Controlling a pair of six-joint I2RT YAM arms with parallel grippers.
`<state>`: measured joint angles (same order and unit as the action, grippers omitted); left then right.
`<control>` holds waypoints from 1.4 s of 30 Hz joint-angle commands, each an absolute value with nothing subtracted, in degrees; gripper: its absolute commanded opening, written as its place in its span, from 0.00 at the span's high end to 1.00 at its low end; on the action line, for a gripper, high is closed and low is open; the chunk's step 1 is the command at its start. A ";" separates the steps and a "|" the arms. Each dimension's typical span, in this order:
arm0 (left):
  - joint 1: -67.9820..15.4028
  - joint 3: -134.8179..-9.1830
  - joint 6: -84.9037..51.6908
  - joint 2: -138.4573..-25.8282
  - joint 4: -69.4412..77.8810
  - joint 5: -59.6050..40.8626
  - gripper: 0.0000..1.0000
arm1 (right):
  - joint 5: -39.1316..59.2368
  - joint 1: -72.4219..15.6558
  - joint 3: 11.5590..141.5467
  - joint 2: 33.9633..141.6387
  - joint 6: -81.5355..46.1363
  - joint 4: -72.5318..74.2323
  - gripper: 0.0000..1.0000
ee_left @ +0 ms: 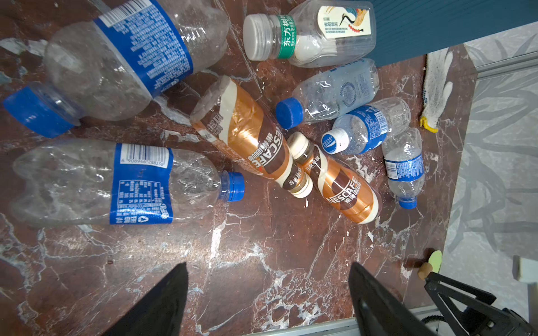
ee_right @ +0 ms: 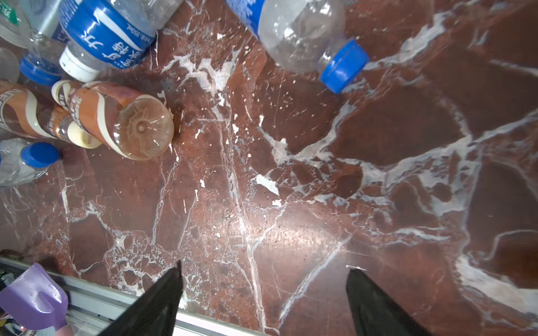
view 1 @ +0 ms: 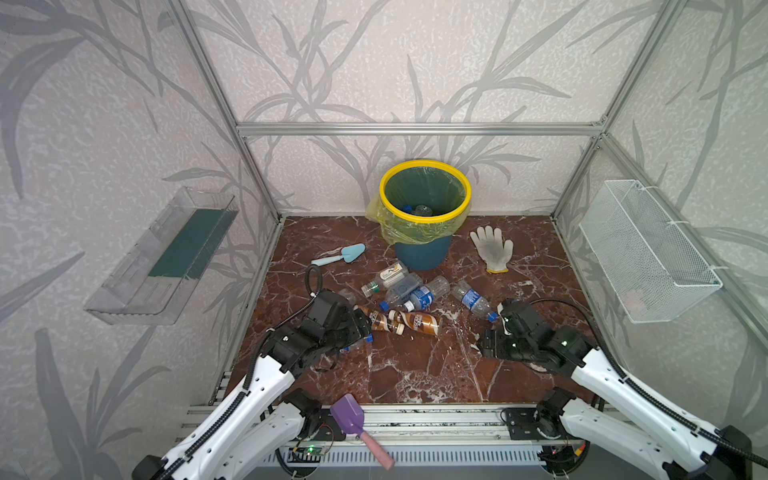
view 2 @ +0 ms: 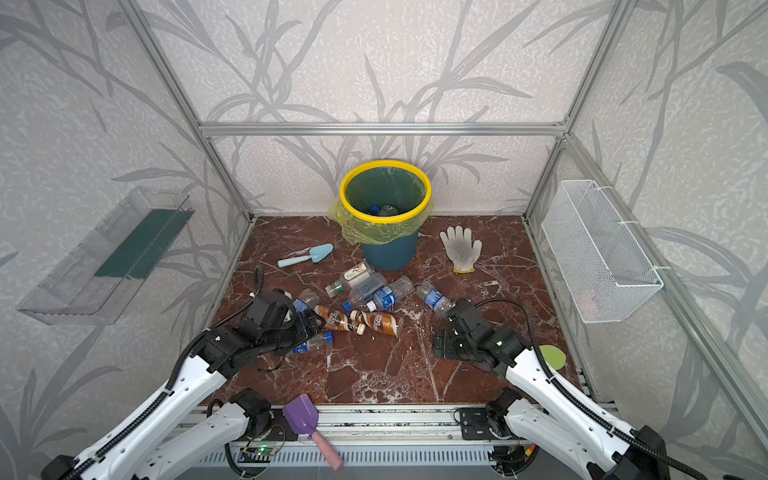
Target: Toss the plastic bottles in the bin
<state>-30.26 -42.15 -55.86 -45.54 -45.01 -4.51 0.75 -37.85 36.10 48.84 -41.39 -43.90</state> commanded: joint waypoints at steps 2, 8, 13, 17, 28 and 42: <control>-29.91 -41.89 -56.53 -45.86 -48.42 0.89 0.14 | 1.68 -40.78 34.40 50.10 -45.76 -37.44 0.12; -29.97 -42.82 -53.27 -50.89 -50.51 4.37 0.13 | 1.69 -43.39 32.88 52.28 -47.45 -34.04 0.12; -28.50 -43.05 -48.65 -55.11 -48.39 6.72 0.15 | 1.36 -43.69 32.60 52.38 -47.24 -33.48 0.12; -25.98 -43.30 -46.35 -57.33 -46.61 7.55 0.22 | 1.23 -43.77 32.60 51.88 -46.86 -34.04 0.13; -16.30 -42.20 -43.72 -64.16 -42.39 4.10 0.52 | 1.23 -43.77 32.08 50.76 -47.02 -34.27 0.18; -15.12 -38.32 -48.86 -70.33 -47.61 -4.51 0.67 | 1.32 -43.77 32.39 51.32 -46.67 -34.09 0.18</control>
